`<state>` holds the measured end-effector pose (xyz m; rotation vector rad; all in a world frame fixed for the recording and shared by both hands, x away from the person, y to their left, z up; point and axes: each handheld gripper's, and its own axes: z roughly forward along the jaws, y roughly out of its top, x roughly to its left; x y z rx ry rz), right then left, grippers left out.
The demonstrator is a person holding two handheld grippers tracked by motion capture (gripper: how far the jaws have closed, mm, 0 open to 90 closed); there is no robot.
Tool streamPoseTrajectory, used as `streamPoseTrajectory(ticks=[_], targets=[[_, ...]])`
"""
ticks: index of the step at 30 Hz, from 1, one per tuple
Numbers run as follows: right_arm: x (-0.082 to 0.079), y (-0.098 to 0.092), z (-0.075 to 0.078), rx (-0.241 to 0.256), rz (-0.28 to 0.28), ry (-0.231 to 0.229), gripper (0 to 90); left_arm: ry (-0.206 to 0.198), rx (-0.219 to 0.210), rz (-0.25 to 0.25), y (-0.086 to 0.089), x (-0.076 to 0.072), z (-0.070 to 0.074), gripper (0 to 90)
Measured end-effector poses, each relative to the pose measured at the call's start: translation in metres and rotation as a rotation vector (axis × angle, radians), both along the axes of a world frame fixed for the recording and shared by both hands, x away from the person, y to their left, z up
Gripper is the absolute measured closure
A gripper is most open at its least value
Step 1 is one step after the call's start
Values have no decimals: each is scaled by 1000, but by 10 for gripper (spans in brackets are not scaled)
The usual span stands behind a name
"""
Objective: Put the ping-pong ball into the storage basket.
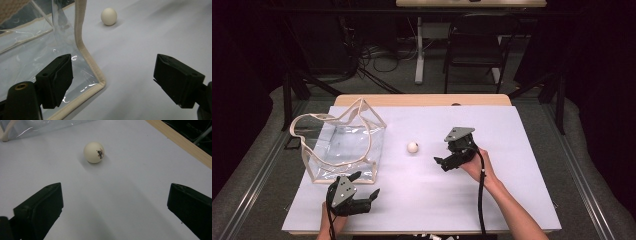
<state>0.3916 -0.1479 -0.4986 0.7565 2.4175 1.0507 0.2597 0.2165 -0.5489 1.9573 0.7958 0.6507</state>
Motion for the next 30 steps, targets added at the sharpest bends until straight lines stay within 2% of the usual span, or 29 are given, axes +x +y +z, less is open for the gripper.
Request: streamPoseTrajectory(ticks=[18,30], targets=[[19,15,1,-7,11,6,1,-2,1,1,0,0,0,163],[24,21,-4,-16,9,10,2,-2,2,-1,0,0,0,162]])
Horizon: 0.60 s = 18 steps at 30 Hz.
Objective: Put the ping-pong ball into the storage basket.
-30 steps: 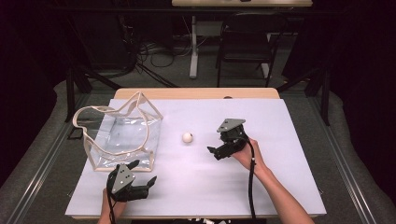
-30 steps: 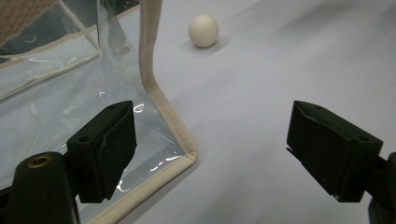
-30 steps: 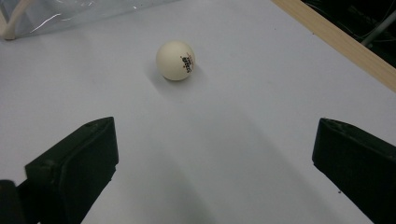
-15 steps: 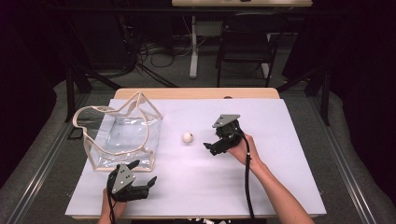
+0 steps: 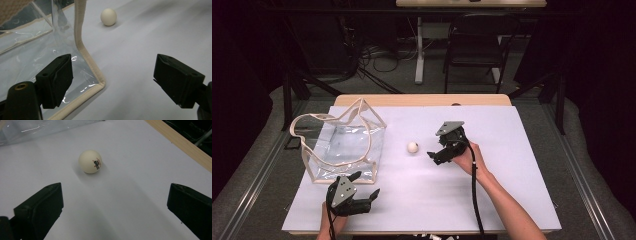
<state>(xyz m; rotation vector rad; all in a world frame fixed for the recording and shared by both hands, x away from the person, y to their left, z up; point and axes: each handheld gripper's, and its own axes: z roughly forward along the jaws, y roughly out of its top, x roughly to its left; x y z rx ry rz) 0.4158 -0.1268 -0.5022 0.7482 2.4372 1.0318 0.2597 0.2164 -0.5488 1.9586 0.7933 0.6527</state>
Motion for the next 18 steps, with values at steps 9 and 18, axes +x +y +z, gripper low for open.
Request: streamPoseTrajectory(ticks=[9,18], targets=[[8,4,-2,7,-6,12,2,-2,1,-2,0,0,0,163],[15,11,-5,1,-8,21,1,0,-1,-2,0,0,0,162]])
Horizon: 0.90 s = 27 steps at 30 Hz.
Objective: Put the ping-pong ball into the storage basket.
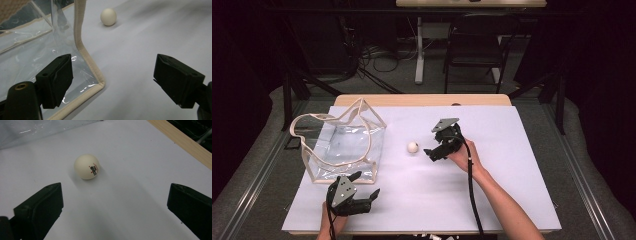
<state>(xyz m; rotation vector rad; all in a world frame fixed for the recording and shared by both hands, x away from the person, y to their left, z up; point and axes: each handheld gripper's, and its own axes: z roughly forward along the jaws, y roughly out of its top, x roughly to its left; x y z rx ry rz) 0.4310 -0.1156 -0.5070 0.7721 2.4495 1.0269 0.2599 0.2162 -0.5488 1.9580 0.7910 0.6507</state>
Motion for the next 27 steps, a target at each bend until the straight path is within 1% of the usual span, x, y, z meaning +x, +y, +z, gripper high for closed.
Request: streamPoseTrajectory(ticks=[6,11,20,27], targets=[[2,5,-2,-1,9,0,1,1,1,0,0,0,0,163],[3,9,-4,4,12,10,0,2,-2,-1,-1,0,-1,163],[4,17,-8,16,22,12,0,3,-1,-1,0,0,0,163],[6,24,-13,20,27,25,0,4,-1,-3,-1,0,-1,162]])
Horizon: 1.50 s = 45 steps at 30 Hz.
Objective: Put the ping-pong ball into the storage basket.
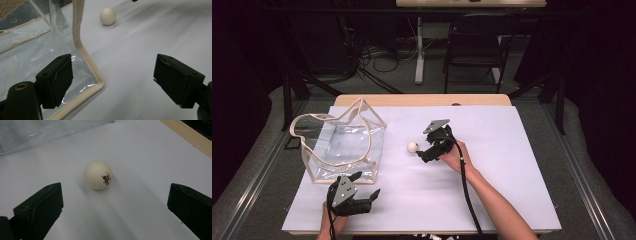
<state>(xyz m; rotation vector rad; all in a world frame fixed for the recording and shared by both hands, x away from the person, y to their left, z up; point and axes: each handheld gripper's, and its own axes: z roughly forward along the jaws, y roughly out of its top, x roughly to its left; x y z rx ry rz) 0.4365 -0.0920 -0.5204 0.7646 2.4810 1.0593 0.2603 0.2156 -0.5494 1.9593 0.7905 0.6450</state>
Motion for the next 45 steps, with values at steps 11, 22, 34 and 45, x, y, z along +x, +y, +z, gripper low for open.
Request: streamPoseTrajectory(ticks=[11,22,34,45], targets=[[4,9,-8,-4,8,17,1,2,-1,1,0,0,0,163],[5,18,-14,-7,21,29,4,2,-1,0,0,0,0,163],[8,27,-22,2,32,50,10,1,-5,4,1,0,0,163],[9,31,-25,11,26,36,152,0,-2,1,1,0,0,163]])
